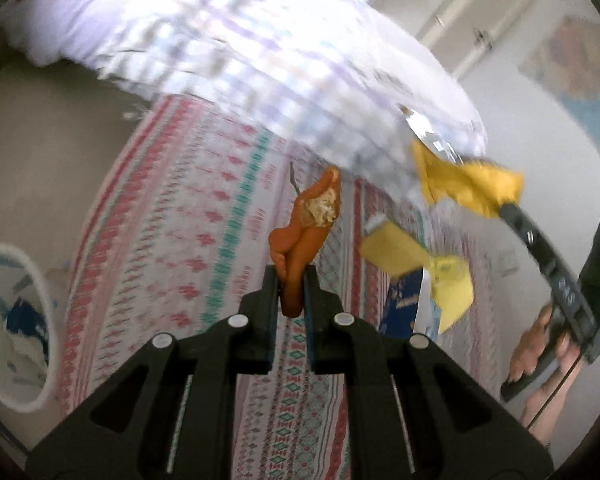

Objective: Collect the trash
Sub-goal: 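Carry the orange peel and yellow wrapper over the white bin, then open both tools over the bin to drop peel and wrapper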

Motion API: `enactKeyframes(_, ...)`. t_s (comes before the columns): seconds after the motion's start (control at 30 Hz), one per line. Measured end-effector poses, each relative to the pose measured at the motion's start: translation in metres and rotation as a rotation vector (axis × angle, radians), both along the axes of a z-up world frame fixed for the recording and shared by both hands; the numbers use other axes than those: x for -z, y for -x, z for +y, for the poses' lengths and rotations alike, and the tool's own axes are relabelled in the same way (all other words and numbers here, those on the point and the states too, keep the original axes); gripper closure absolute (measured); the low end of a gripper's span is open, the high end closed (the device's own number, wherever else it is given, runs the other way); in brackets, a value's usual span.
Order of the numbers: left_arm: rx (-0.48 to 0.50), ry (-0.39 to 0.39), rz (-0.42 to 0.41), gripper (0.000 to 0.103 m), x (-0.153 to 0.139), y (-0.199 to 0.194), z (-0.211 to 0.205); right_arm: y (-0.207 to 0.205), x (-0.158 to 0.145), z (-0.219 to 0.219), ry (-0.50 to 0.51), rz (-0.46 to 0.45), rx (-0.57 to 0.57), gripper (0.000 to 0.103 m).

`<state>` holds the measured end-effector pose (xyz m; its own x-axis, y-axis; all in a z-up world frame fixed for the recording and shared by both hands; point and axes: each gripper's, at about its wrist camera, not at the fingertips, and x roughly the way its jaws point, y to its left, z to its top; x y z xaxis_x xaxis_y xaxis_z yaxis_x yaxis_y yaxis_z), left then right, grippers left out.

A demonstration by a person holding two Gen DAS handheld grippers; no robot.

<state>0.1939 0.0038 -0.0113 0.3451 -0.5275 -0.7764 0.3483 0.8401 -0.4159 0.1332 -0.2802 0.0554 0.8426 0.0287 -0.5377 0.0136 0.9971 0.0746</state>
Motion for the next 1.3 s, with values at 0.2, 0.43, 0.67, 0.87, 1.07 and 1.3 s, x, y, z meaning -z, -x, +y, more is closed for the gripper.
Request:
enactKeyframes(0.2, -0.249, 0.120, 0.065, 0.090, 0.009, -0.002, 0.083, 0.008, -0.008, 0.022, -0.083, -0.010, -0.055, 0.082)
enactKeyframes(0.43, -0.486, 0.165, 0.073, 0.090, 0.008, 0.006, 0.196, 0.011, -0.008, 0.073, -0.137, -0.003, -0.193, 0.082)
enactKeyframes(0.67, -0.509, 0.152, 0.138, 0.090, 0.027, 0.003, 0.230, 0.002, 0.012, 0.128, -0.183, 0.066, -0.322, 0.082)
enactKeyframes(0.87, -0.527, 0.148, 0.222, 0.090, 0.047, -0.002, 0.240, -0.003, 0.033, 0.170, -0.232, 0.129, -0.392, 0.082)
enactKeyframes(1.07, -0.617, 0.183, 0.319, 0.059, 0.065, -0.008, 0.256, -0.003, 0.048, 0.203, -0.239, 0.159, -0.422, 0.082)
enactKeyframes(1.3, -0.718, 0.234, 0.245, 0.050, 0.041, 0.004, 0.283, -0.012, 0.072, 0.240, -0.244, 0.196, -0.449, 0.082)
